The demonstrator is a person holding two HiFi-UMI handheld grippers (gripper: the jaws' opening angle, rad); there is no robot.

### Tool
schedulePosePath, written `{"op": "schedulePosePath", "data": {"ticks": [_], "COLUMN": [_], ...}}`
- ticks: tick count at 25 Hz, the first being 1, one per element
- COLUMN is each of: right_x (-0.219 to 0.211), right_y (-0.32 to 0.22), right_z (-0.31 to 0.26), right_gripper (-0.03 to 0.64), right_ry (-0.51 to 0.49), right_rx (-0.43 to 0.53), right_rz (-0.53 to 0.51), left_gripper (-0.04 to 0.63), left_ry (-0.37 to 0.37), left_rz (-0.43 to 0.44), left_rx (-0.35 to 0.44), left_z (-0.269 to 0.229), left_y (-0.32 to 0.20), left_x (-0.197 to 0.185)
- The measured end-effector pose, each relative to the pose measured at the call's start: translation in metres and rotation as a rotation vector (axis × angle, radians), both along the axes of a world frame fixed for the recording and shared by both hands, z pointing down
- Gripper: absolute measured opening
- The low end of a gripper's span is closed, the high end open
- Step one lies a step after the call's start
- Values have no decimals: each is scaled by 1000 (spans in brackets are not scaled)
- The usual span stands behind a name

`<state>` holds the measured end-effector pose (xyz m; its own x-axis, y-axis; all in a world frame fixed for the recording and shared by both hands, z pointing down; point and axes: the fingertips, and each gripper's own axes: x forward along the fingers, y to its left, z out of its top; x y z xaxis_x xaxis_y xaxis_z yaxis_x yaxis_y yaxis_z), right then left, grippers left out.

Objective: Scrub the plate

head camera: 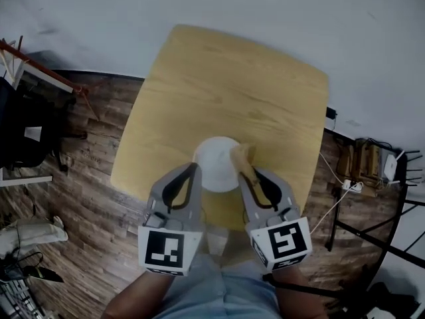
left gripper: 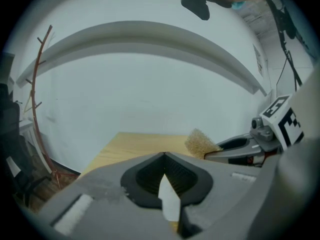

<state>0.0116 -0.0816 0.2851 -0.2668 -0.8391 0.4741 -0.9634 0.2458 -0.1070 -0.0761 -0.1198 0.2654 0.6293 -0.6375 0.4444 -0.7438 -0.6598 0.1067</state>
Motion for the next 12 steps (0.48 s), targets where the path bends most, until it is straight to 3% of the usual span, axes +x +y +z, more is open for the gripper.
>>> {"op": "schedulePosePath", "data": {"ticks": [12], "right_x": [-20], "right_y": [8], "right_z": [113], "right_gripper": [72], "right_ry": [-6], "right_rx": [-219], "right_rz": [74], "left_gripper": [20], "left_ry": [-17], "left_rz": [50], "left_rx": [-216], "left_z": [98], "left_y": [-13], "left_x": [-17]}}
